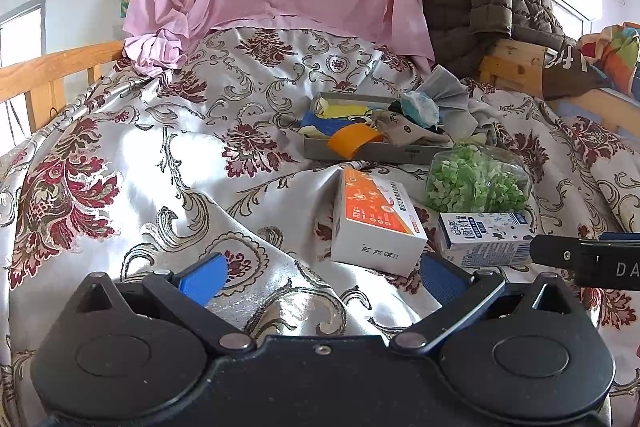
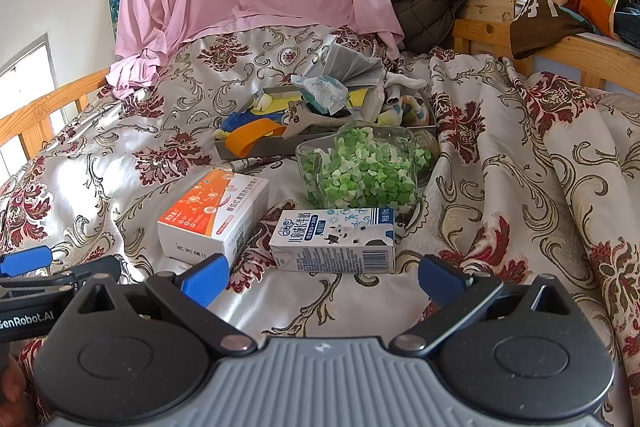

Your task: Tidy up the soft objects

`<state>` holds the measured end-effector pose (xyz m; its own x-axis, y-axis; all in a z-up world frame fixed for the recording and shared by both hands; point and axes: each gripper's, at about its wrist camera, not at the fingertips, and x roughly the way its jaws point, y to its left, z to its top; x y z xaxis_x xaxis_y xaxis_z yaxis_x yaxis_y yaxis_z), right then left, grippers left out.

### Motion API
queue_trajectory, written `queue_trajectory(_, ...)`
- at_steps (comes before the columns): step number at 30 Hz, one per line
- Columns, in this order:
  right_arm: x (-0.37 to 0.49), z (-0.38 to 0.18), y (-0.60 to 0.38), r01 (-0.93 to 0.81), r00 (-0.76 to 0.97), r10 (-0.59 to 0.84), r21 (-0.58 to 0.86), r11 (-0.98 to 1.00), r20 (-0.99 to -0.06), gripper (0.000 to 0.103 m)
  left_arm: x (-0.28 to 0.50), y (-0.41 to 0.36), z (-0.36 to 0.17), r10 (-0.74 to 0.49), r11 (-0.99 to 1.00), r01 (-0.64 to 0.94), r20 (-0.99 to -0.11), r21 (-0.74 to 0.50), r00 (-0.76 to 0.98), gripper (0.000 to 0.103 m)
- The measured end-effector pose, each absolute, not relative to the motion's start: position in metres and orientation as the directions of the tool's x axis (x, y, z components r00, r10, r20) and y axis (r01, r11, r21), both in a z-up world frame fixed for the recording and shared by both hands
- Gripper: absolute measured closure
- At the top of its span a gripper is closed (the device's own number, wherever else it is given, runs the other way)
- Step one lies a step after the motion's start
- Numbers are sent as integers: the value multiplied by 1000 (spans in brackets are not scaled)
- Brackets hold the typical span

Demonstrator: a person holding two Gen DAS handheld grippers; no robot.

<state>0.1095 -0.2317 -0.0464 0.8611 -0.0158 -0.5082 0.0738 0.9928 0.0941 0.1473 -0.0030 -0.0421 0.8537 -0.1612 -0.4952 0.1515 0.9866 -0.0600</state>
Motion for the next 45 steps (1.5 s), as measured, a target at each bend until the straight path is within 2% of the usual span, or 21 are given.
queue_trajectory(45, 110, -45, -231, 75, 860, -17, 93, 993, -510, 0, 149, -2, -45, -158, 987, 153, -503, -51, 850, 1)
